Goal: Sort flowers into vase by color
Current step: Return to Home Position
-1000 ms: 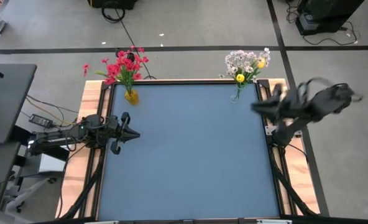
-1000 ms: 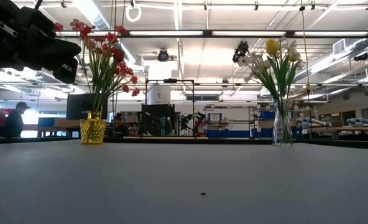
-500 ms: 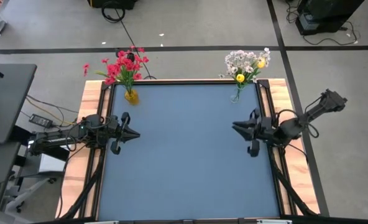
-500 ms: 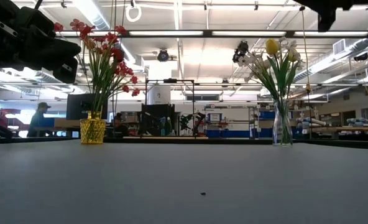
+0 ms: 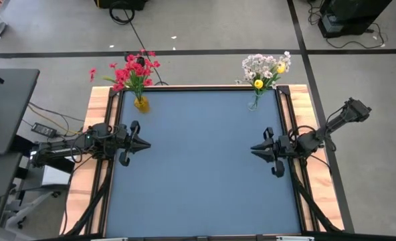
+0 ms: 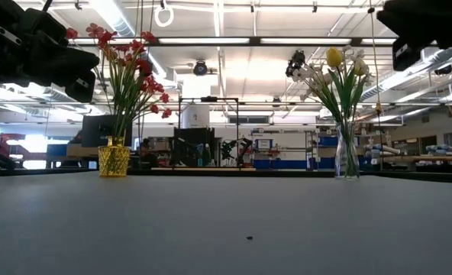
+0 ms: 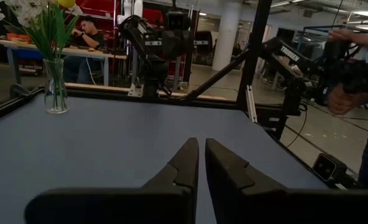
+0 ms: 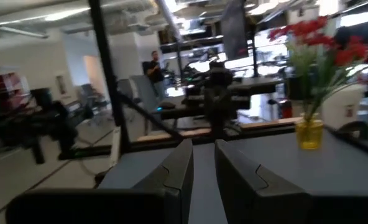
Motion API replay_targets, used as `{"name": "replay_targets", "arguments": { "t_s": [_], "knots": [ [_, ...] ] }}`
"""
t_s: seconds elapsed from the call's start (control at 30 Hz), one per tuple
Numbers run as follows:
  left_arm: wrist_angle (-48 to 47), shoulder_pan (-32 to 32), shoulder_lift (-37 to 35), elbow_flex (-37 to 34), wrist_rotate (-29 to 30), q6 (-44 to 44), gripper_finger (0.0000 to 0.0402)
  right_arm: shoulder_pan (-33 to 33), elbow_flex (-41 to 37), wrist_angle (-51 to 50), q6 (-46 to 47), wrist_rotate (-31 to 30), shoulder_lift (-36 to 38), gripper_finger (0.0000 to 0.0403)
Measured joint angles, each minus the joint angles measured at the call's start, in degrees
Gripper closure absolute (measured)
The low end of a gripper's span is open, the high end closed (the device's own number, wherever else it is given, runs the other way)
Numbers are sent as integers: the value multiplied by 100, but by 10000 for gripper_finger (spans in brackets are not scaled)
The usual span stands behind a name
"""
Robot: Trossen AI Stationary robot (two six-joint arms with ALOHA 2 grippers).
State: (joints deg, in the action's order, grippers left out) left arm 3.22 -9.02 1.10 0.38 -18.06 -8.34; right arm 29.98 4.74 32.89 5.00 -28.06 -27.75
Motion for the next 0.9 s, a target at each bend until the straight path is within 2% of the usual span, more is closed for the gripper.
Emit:
{"name": "replay_targets", "arguments": {
  "t_s": [0.1,0.33,0.53,0.6,0.83,0.9],
  "knots": [
    [0,-1,0,0,0,0,365,-20,-178,-66,101,227,117,326],
    [0,-2,0,0,2,0,365,-246,-438,-356,54,272,465,326],
    [0,-2,0,0,2,0,365,-922,-238,-1134,-325,428,761,326],
    [0,0,0,0,2,0,365,-1302,-210,-1260,-332,877,830,326],
    [0,-2,0,0,2,-2,365,-2709,-200,-1385,122,3152,907,326],
    [0,0,0,0,2,-2,365,-2961,-200,-1388,141,3560,907,326]
  ]
}}
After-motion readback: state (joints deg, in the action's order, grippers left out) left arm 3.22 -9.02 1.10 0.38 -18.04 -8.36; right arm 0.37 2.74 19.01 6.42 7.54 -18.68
